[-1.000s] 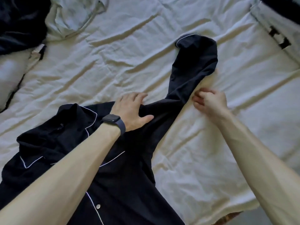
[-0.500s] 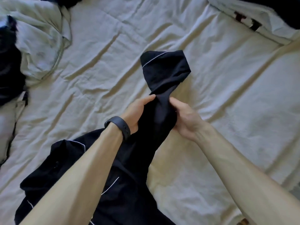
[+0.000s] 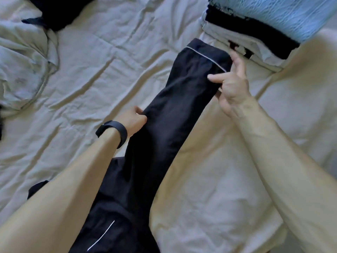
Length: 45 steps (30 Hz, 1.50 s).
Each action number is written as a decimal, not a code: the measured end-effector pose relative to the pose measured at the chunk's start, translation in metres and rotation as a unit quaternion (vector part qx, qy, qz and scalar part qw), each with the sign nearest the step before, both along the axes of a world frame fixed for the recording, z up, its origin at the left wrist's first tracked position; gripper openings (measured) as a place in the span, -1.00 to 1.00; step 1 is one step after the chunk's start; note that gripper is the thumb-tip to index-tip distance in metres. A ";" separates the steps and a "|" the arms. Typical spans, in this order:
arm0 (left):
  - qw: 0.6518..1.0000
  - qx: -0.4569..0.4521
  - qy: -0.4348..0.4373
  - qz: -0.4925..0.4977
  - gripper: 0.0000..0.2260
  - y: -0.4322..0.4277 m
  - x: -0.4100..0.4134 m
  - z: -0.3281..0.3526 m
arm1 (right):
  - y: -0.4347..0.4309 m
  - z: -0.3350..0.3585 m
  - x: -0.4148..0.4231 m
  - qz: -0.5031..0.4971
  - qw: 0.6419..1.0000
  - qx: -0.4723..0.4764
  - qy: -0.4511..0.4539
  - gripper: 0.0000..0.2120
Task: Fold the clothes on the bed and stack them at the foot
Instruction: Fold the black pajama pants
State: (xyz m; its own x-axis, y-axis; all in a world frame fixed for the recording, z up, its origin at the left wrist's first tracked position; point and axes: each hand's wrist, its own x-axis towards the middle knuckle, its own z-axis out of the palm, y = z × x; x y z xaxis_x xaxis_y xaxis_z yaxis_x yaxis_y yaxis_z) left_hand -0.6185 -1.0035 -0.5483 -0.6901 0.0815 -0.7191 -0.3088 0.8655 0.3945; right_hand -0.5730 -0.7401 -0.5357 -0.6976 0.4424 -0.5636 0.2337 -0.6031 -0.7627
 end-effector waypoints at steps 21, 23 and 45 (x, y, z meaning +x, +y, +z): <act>0.979 0.047 0.196 -0.013 -0.80 -0.001 0.020 -0.033 | -0.044 -0.054 0.096 0.046 0.922 0.299 -0.241 -0.27; 0.984 0.002 0.176 -0.022 -0.81 -0.058 0.045 -0.025 | -0.082 -0.051 0.124 0.098 0.930 0.242 -0.257 -0.40; 0.944 -0.165 0.285 -0.011 -0.44 -0.174 0.238 -0.031 | -0.242 -0.051 0.240 0.344 0.861 0.256 -0.272 -0.63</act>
State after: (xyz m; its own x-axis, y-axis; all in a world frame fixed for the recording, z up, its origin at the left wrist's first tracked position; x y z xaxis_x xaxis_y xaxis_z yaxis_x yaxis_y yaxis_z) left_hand -0.3807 -1.1774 -0.5797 -0.9732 -0.0641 -0.2207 -0.1092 0.9740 0.1986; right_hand -0.3333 -0.9821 -0.5864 -0.5883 0.3165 -0.7441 0.8083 0.2037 -0.5524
